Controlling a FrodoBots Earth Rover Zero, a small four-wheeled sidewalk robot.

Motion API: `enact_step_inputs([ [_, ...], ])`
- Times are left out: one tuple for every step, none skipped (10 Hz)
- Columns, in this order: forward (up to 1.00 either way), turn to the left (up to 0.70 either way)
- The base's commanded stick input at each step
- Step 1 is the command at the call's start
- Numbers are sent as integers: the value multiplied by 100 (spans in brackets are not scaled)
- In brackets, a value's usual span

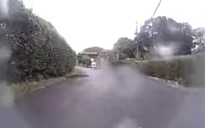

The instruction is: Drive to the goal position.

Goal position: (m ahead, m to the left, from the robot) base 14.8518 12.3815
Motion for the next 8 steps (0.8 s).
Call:
enact_step_inputs([
  [70, 0],
  [70, 0],
  [70, 0],
  [70, 0],
  [70, 0],
  [70, 0],
  [70, 0],
  [70, 0],
])
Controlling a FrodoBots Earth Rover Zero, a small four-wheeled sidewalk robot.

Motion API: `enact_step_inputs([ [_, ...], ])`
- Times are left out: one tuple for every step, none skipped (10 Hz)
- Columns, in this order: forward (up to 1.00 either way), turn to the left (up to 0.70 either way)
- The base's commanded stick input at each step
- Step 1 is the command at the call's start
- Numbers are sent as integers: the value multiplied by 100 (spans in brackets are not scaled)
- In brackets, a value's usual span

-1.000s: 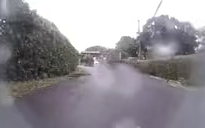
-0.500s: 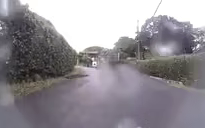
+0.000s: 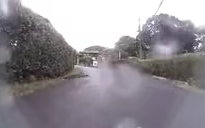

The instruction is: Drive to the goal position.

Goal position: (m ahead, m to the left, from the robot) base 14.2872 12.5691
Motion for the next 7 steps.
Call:
enact_step_inputs([
  [70, 0],
  [70, 0],
  [70, 0],
  [70, 0],
  [70, 0],
  [70, 0],
  [70, 0],
])
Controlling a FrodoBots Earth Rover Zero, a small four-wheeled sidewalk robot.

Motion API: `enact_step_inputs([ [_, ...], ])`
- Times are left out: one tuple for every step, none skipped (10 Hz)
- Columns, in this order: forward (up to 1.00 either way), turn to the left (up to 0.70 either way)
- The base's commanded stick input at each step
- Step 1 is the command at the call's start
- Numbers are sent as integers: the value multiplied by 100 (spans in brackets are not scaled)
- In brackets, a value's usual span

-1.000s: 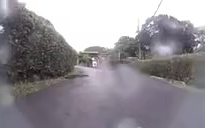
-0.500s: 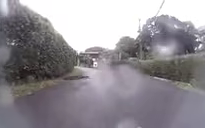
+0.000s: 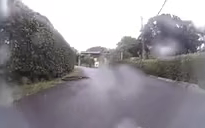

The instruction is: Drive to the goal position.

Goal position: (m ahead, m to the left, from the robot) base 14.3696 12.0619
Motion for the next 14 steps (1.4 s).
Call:
enact_step_inputs([
  [70, 0],
  [70, 0],
  [70, -2],
  [70, -35],
  [70, -35],
  [70, -35],
  [70, -35],
  [70, -35],
  [70, -35],
  [70, -35],
  [70, -35],
  [70, -30],
  [70, -16],
  [70, -2],
])
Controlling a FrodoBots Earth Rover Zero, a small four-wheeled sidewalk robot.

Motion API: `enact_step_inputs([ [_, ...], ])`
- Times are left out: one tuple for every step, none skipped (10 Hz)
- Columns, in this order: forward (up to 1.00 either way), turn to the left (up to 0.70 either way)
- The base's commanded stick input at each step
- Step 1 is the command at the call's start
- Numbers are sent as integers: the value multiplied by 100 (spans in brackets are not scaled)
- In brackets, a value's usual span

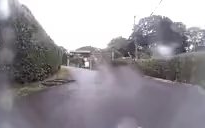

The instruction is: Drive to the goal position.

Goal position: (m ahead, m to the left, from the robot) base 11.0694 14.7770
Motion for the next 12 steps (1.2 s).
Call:
enact_step_inputs([
  [70, 0],
  [70, 0],
  [70, 0],
  [70, 0],
  [70, 0],
  [70, 0],
  [70, 0],
  [70, 0],
  [70, 0],
  [70, 0],
  [70, 0],
  [70, 0],
])
